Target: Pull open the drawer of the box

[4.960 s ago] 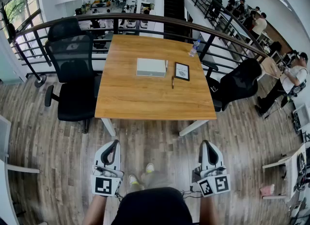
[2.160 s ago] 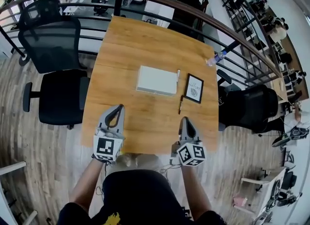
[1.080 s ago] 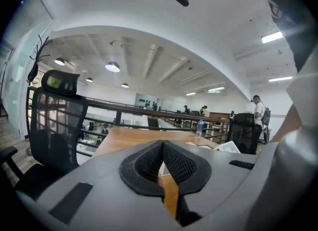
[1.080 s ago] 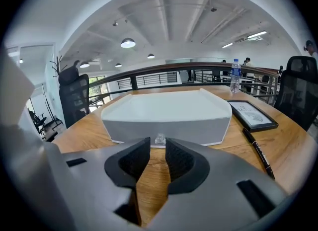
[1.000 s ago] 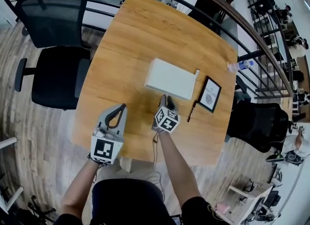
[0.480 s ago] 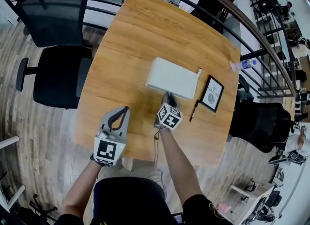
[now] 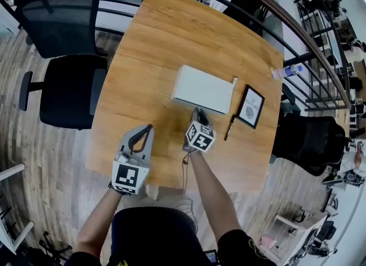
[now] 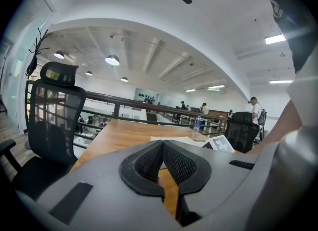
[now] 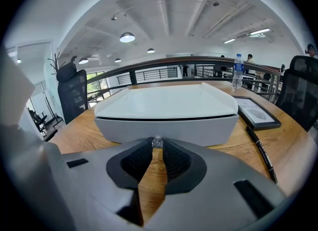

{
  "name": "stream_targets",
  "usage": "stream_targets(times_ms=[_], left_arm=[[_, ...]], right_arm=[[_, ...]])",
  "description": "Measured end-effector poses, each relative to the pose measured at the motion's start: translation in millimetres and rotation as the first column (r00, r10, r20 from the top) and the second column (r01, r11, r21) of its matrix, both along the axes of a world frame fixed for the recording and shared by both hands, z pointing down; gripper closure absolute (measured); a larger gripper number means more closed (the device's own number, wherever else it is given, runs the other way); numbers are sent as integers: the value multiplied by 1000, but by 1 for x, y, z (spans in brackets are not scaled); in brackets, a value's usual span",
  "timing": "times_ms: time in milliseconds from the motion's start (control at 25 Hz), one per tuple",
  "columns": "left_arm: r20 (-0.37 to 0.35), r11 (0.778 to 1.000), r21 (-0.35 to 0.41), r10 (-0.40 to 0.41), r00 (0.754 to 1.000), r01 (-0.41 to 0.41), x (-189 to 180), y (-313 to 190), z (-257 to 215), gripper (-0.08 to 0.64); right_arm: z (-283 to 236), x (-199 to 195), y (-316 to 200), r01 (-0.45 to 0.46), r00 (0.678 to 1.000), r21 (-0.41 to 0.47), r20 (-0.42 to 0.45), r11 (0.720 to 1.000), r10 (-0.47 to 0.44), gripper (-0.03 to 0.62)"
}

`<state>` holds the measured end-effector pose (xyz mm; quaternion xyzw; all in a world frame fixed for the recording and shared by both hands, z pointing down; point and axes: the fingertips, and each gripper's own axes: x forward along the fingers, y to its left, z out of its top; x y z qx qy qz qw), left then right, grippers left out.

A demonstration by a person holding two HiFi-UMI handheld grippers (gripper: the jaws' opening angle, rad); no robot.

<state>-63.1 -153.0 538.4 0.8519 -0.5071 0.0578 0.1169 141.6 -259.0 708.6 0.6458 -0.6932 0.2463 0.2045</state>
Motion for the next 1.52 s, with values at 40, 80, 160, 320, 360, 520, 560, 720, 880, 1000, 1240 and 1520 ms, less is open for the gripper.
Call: stream_targets(times_ms=[40,80,160,320,360,520,560,720,880,1000,1240,1520], left_arm=[[-6,1000,2,-2,1000,2,1,0,-1,543],[-13,1000,5,-4,1000,4,2,-1,-2,543],[-17,1000,10,0,1000,0,5,0,-4,543],[-13,1000,1,15,1000,-15,8,2,-3,543],[-9,1000,-2,20,1000,-20,9,3,-2,543],[-19,1000,0,26,999,-26,16,3,-3,543],[-21,1000,2,28,999,-28,17,3,-3,543],[-32,1000,6,26,999,-26,21,3,-6,543],[-19,999,3,38,999,-38,23,2,-5,543],[-21,999,3,36,999,-36,25,3,-6,543],[-14,999,1,39,999,-39,25,4,-7,543],[-10,999,-2,37,999,-37,24,9,-6,543]], right_arm=[[0,0,2,-2,1000,0,2,1000,2,531],[-1,0,4,-5,1000,-1,3,1000,5,531],[-1,0,8,-11,1000,-3,7,1000,11,531],[0,-1,19,-9,1000,-12,13,1000,9,531],[1,-1,20,-7,1000,-13,14,1000,7,531],[1,-1,24,-10,1000,-17,24,1000,10,531],[1,-1,25,-12,1000,-18,27,1000,13,531],[1,0,30,-16,999,-22,31,1000,16,531],[1,-1,31,-13,999,-21,40,1000,13,531],[1,0,34,-11,999,-22,39,1000,11,531],[1,1,40,-19,998,-27,51,999,21,531],[1,-1,49,-14,999,-32,52,999,16,532]])
